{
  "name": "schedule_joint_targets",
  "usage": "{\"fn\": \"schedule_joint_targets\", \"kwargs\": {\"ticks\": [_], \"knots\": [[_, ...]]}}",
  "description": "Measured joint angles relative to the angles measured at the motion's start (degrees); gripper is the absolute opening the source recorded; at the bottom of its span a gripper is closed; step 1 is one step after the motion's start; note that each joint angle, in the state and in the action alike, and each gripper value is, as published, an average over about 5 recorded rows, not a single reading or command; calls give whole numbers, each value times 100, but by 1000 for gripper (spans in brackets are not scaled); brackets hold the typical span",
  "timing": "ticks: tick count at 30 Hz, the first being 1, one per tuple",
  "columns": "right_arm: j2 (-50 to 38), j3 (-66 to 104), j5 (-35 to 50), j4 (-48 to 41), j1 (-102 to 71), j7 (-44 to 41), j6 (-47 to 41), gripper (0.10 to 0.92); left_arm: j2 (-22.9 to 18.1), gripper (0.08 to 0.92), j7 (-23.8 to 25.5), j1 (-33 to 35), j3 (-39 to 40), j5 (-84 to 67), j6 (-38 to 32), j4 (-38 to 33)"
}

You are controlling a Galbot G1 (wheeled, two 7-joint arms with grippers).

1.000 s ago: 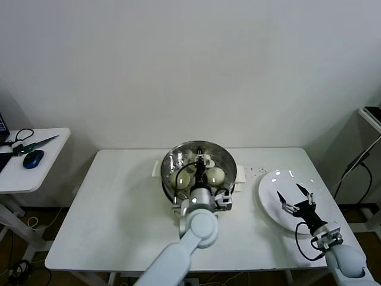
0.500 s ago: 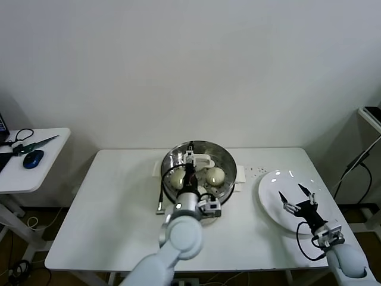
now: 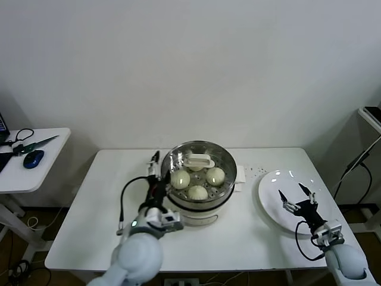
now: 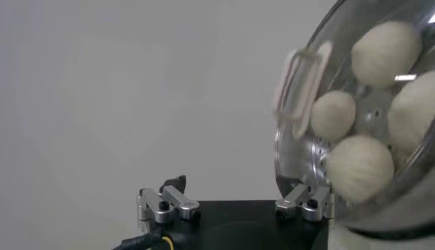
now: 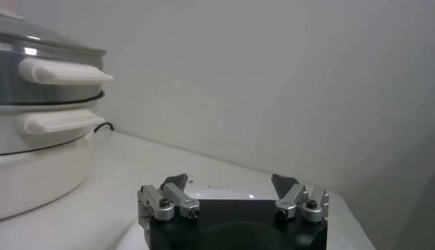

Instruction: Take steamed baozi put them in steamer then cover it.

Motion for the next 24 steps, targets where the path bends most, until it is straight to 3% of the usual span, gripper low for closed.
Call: {"fn": "schedule_joint_targets", "kwargs": {"ticks": [9,16,24], "knots": [[140,82,-33,327,-234,25,22,823,57,823,-855,1166,-1997,-2779,-446,-28],[230,106,-46,525,-386,25,57,823,-247,823,-1051,1918,-3182,-4720,-2165,437],[339,152,-85,729,-567,6,97,823,-664,823,-1048,2434,-3801,-6084,-3700,869]]}}
